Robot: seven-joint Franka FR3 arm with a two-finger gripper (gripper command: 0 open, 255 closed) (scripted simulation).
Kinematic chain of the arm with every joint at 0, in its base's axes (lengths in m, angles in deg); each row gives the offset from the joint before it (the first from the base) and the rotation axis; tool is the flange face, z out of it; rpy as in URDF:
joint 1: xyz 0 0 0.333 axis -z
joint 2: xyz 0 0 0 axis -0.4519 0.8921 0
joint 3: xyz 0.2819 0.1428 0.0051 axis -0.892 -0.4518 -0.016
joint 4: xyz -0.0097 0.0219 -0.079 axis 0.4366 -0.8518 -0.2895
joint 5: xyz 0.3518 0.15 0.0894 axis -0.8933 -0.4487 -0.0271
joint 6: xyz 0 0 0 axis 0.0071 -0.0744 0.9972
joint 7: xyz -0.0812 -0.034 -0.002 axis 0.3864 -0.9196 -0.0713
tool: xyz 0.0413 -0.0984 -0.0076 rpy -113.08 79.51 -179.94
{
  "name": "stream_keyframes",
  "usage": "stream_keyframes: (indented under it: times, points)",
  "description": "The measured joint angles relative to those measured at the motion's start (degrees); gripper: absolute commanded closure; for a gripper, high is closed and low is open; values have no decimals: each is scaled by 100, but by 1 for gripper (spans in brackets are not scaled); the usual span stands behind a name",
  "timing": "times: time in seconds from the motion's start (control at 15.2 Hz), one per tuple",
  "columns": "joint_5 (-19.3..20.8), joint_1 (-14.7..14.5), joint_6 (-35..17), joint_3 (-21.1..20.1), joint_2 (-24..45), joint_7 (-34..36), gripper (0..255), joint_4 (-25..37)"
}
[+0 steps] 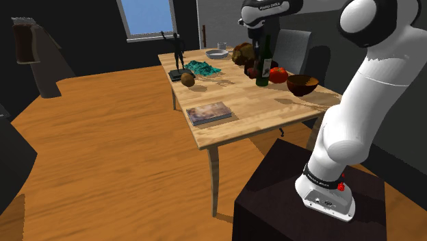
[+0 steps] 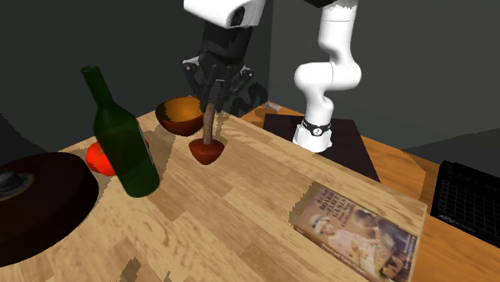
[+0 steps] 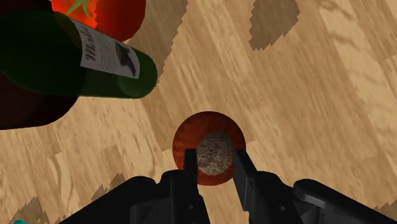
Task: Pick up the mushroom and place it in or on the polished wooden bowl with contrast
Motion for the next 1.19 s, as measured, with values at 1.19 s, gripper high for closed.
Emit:
stream_keyframes:
  times: [1.19]
  points:
    - [444, 840, -365, 1310, -892, -2027, 255, -347]
